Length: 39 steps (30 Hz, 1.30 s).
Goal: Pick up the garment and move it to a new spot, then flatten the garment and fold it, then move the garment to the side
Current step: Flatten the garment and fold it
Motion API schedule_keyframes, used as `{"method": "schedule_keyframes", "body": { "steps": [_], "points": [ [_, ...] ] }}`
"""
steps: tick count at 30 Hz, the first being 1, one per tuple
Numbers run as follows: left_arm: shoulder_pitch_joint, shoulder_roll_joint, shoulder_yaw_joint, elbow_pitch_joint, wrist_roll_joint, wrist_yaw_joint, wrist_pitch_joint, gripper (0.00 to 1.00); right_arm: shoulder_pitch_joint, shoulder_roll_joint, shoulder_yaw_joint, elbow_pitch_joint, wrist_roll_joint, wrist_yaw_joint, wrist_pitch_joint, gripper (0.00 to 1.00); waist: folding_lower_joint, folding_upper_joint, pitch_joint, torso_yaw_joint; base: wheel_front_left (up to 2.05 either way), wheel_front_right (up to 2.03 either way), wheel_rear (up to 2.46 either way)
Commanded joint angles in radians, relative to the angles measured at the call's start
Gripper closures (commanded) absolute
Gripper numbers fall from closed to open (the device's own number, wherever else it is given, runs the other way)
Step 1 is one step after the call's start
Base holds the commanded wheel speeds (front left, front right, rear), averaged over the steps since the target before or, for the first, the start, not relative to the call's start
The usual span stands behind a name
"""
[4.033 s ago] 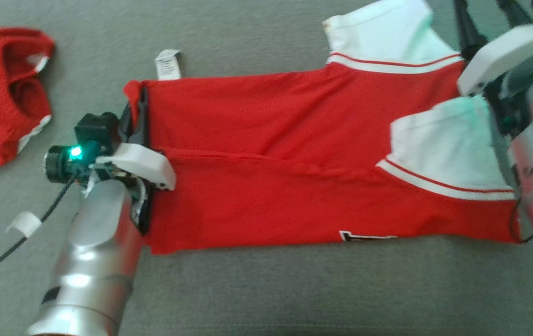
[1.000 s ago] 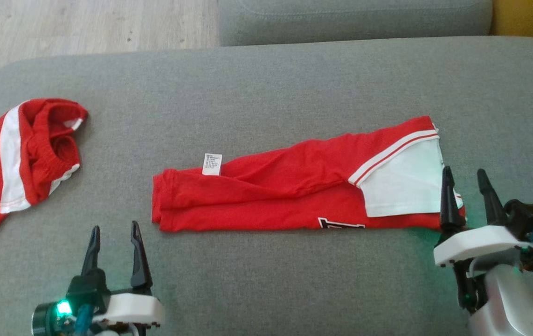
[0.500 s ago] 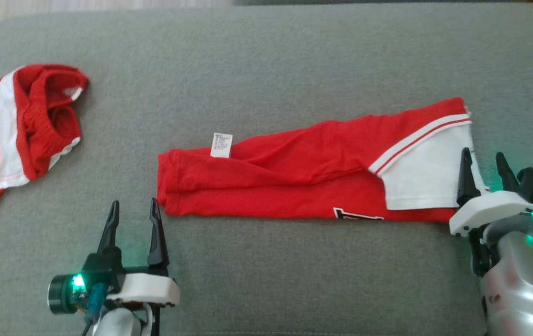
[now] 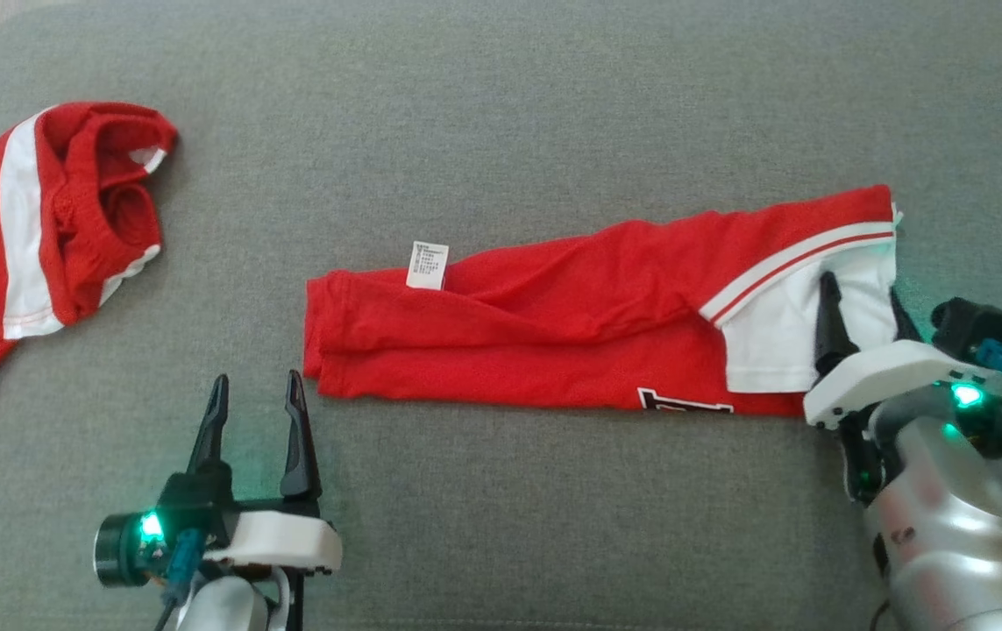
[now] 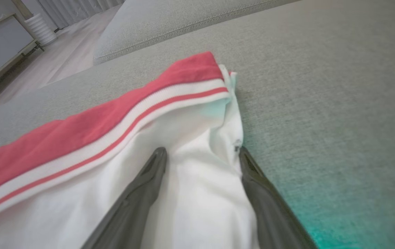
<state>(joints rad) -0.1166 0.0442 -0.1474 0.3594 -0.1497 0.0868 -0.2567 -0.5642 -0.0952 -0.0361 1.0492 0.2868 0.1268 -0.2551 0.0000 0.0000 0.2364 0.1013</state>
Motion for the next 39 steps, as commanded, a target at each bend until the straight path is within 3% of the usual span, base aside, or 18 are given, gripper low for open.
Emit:
{"method": "schedule_keyframes", "body": {
  "steps": [1, 2, 15, 22, 26, 31, 39],
  "points": [
    [-0.029, 0.006, 0.018, -0.025, -0.006, -0.001, -0.005, 0.0, 0.035, 0.036, 0.078, 0.015, 0.04, 0.004, 0.026, 0.6, 0.0, 0.0, -0.004, -0.003, 0.0, 0.0, 0.0],
    [-0.03, 0.006, 0.015, -0.025, -0.007, -0.001, -0.005, 0.0, 0.039, 0.031, 0.092, 0.015, 0.06, 0.004, 0.028, 1.0, 0.0, 0.0, -0.006, -0.005, 0.0, 0.0, 0.0],
    [-0.008, 0.006, 0.016, -0.026, -0.011, -0.012, -0.005, 0.0, 0.038, -0.085, 0.089, -0.106, 0.158, 0.004, -0.006, 1.0, 0.0, 0.0, -0.074, -0.072, 0.0, 0.0, 0.0],
    [0.0, 0.006, -0.03, -0.02, -0.021, -0.012, -0.005, 0.0, 0.065, -0.039, 0.232, -0.333, 0.191, 0.004, -0.006, 1.0, 0.0, 0.0, -0.1, -0.062, 0.0, 0.0, 0.0],
    [0.012, 0.006, -0.067, -0.007, -0.026, -0.022, -0.005, 0.0, 0.085, -0.011, 0.374, -0.422, 0.246, 0.004, -0.004, 1.0, 0.0, 0.0, -0.114, -0.012, 0.0, 0.0, 0.0],
    [0.017, 0.006, -0.118, 0.006, -0.033, -0.027, -0.005, 0.0, 0.095, 0.008, 0.518, -0.468, 0.31, 0.004, 0.022, 1.0, 0.0, 0.0, -0.121, 0.101, 0.0, 0.0, 0.0],
    [0.025, 0.006, -0.185, 0.019, -0.046, -0.029, -0.005, 0.0, 0.065, 0.035, 0.612, -0.403, 0.366, 0.004, 0.021, 1.0, 0.0, 0.0, -0.127, 0.284, 0.0, 0.0, 0.0]
  ]
}}
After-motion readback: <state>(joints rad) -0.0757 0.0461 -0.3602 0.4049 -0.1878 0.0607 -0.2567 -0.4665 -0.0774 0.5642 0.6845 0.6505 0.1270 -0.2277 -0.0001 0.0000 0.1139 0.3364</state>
